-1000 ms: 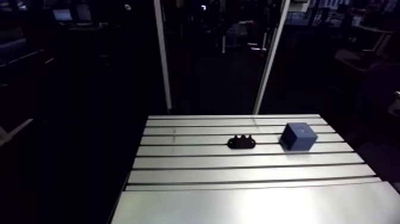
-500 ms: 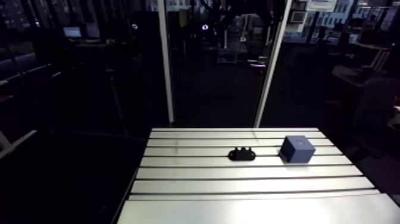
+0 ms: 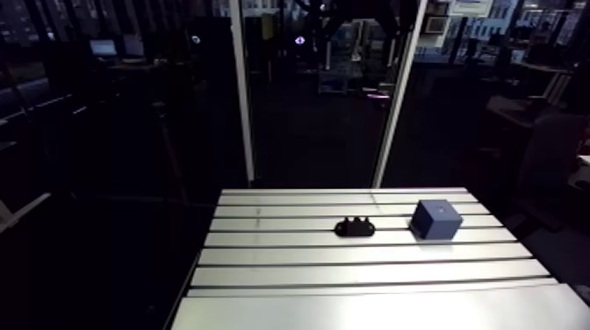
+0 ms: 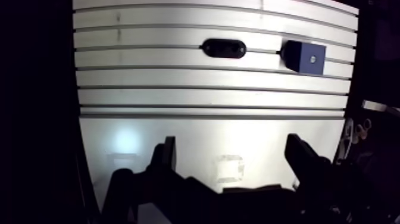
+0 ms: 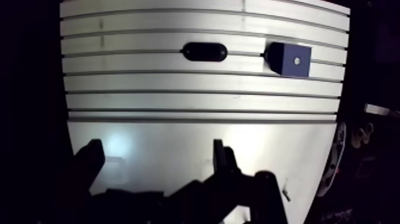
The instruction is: Pick up the M10 bolt and insert it into the hex recess until seated.
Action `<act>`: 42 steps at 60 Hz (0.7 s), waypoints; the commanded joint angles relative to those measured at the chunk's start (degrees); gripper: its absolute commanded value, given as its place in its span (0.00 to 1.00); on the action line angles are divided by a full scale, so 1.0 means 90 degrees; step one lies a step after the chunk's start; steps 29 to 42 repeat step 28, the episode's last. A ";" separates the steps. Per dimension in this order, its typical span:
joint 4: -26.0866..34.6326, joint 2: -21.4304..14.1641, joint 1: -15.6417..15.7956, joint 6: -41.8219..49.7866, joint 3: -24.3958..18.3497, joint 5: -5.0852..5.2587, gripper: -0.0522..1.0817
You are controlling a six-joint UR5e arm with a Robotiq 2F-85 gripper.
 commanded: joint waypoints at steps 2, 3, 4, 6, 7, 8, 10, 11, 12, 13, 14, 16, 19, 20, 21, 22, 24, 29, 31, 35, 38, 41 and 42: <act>0.0084 0.0001 -0.0022 -0.0008 0.0070 -0.0020 0.06; 0.0084 -0.0007 -0.0022 -0.0008 0.0098 -0.0037 0.06; 0.0084 -0.0008 -0.0022 -0.0008 0.0110 -0.0064 0.06; 0.0076 -0.0017 -0.0022 -0.0008 0.0120 -0.0102 0.06; 0.0076 -0.0017 -0.0022 -0.0008 0.0120 -0.0102 0.06; 0.0074 -0.0018 -0.0030 -0.0008 0.0122 -0.0132 0.06; 0.0066 -0.0018 -0.0031 -0.0008 0.0122 -0.0145 0.06; 0.0066 -0.0018 -0.0031 -0.0008 0.0122 -0.0145 0.06; 0.0056 -0.0018 -0.0040 -0.0008 0.0114 -0.0139 0.06; 0.0055 -0.0026 -0.0049 -0.0008 0.0113 -0.0129 0.06; 0.0055 -0.0028 -0.0051 -0.0008 0.0112 -0.0120 0.06; 0.0055 -0.0028 -0.0051 -0.0008 0.0112 -0.0110 0.06; 0.0055 -0.0028 -0.0061 -0.0008 0.0112 -0.0099 0.06; 0.0055 -0.0028 -0.0061 -0.0008 0.0112 -0.0099 0.06; 0.0055 -0.0028 -0.0061 -0.0008 0.0112 -0.0099 0.06; 0.0055 -0.0028 -0.0061 -0.0008 0.0112 -0.0099 0.06; 0.0055 -0.0028 -0.0061 -0.0008 0.0112 -0.0090 0.06; 0.0055 -0.0028 -0.0061 0.0000 0.0121 -0.0081 0.06; 0.0055 -0.0028 -0.0061 0.0000 0.0121 -0.0081 0.06; 0.0055 -0.0028 -0.0061 0.0000 0.0121 -0.0081 0.06; 0.0055 -0.0028 -0.0061 0.0000 0.0121 -0.0081 0.06; 0.0055 -0.0028 -0.0061 0.0000 0.0121 -0.0081 0.06; 0.0055 -0.0028 -0.0061 0.0000 0.0121 -0.0081 0.06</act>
